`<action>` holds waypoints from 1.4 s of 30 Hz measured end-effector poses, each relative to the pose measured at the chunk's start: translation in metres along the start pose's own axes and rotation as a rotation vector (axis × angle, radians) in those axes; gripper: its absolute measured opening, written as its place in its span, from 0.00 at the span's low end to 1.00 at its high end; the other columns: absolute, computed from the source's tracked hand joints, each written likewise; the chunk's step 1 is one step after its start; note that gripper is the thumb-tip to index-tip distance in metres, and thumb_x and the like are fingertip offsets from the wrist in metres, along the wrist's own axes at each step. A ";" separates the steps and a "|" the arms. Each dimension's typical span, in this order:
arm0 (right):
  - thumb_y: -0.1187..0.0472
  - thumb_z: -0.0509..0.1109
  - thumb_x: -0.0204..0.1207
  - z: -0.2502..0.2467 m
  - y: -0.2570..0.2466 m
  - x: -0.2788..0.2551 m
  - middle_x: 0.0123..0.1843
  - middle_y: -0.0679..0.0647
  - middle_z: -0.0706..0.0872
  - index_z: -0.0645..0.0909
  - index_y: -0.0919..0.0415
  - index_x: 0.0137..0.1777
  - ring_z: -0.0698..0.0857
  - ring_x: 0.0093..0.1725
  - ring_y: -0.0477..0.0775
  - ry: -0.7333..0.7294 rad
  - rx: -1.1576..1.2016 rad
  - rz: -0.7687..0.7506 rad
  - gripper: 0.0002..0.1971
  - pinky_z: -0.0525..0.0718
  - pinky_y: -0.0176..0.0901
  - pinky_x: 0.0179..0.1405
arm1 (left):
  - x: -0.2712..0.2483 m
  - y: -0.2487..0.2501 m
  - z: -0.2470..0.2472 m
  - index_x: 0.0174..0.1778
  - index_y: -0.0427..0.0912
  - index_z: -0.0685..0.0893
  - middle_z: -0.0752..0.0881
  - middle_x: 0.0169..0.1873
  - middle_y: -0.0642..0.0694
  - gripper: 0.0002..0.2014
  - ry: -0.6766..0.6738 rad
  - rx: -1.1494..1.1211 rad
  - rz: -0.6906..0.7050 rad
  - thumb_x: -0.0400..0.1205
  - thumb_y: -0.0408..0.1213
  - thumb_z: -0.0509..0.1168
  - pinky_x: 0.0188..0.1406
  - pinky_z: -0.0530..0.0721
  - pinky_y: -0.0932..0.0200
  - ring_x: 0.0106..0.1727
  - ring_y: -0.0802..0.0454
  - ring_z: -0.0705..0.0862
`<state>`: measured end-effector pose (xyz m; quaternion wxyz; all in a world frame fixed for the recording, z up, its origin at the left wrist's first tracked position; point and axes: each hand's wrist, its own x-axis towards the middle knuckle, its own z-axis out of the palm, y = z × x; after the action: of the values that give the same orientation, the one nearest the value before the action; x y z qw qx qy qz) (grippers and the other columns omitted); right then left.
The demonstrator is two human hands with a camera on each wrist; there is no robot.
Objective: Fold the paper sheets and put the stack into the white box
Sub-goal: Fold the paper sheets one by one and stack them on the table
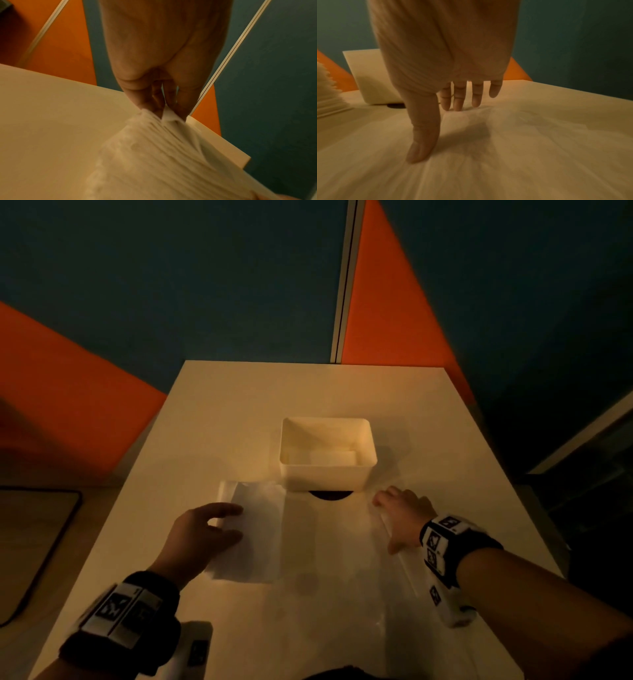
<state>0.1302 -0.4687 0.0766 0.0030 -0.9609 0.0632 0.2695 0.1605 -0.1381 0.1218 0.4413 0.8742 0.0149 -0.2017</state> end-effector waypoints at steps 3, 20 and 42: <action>0.47 0.84 0.56 0.000 0.000 0.003 0.69 0.48 0.72 0.65 0.47 0.65 0.72 0.68 0.57 -0.006 -0.021 0.007 0.40 0.70 0.56 0.64 | 0.001 -0.001 -0.001 0.53 0.56 0.83 0.81 0.45 0.51 0.16 0.027 0.044 0.010 0.76 0.32 0.71 0.45 0.76 0.58 0.44 0.51 0.85; 0.49 0.83 0.56 0.002 0.000 0.005 0.60 0.46 0.77 0.67 0.46 0.53 0.75 0.62 0.55 0.019 0.024 -0.013 0.31 0.68 0.55 0.60 | 0.008 -0.006 0.002 0.73 0.51 0.73 0.71 0.59 0.56 0.29 0.076 0.031 0.095 0.77 0.28 0.69 0.35 0.76 0.67 0.42 0.59 0.81; 0.45 0.74 0.65 0.000 0.005 -0.013 0.56 0.44 0.83 0.77 0.43 0.55 0.78 0.62 0.51 0.095 -0.022 -0.037 0.19 0.63 0.54 0.60 | 0.018 -0.018 0.004 0.75 0.49 0.71 0.73 0.71 0.47 0.30 0.108 0.150 0.136 0.77 0.33 0.70 0.46 0.83 0.54 0.45 0.49 0.84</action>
<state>0.1186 -0.4718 0.0829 -0.0056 -0.9737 0.0424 0.2240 0.1719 -0.1331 0.0994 0.3857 0.9135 -0.0356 -0.1245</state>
